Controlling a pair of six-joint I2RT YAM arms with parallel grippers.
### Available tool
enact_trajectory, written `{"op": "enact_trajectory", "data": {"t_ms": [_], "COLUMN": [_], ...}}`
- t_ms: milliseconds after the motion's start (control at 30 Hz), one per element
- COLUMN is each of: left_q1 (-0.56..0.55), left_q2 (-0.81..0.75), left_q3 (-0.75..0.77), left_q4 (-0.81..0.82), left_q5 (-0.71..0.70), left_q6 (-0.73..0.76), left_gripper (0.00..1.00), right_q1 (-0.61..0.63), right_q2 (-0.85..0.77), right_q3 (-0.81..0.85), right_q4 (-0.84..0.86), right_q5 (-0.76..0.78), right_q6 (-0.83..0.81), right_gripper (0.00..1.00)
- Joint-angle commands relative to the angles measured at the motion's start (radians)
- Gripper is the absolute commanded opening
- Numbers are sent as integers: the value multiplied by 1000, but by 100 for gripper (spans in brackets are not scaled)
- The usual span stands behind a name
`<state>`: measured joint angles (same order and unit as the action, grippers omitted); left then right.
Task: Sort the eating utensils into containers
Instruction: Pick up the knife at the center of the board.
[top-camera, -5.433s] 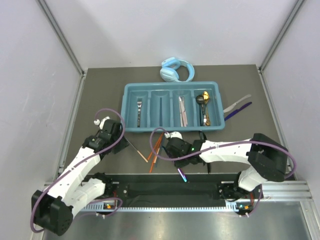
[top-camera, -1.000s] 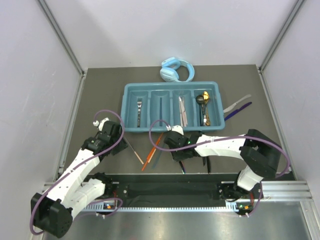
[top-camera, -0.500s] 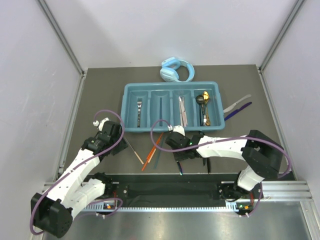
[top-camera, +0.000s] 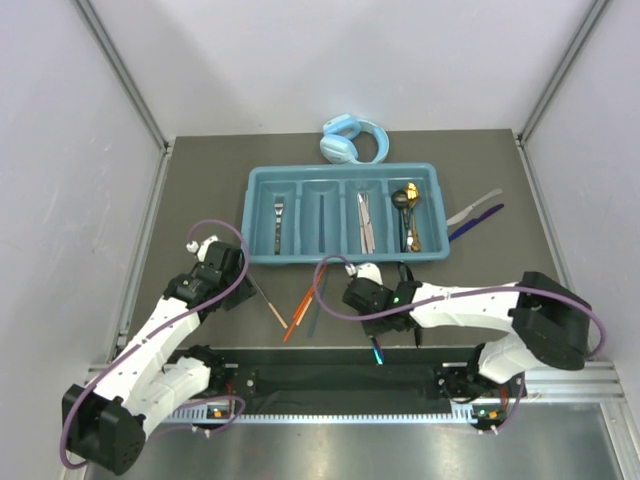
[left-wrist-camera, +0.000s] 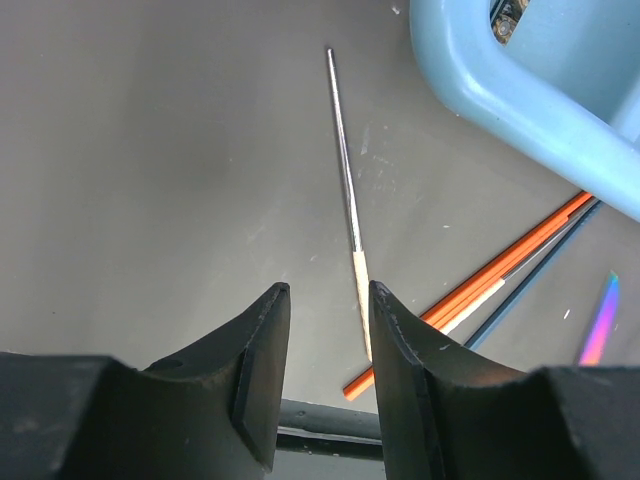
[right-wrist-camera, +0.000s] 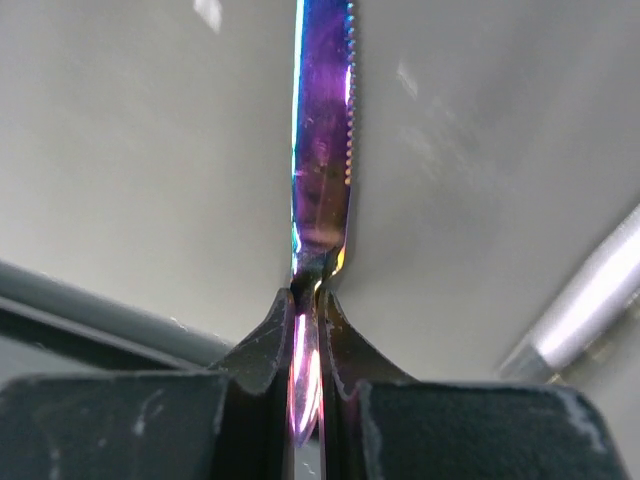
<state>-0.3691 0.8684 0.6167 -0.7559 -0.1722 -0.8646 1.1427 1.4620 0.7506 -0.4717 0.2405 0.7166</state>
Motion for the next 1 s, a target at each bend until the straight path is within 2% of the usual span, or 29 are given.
{"op": "enact_trajectory", "data": {"t_ms": [0, 967], "left_q1": [2, 2], "left_q2": [-2, 3], "left_q3": [-6, -6], "left_q4": [24, 27], "left_q5": [7, 7], "left_q6": [7, 10], "left_gripper": [42, 42], "right_q1": [14, 14], "right_q2": [-104, -112], "right_q3": [4, 404], "right_q4": [-180, -384], "right_q5": [48, 129], "right_q6": [6, -215], "right_gripper": [0, 0]}}
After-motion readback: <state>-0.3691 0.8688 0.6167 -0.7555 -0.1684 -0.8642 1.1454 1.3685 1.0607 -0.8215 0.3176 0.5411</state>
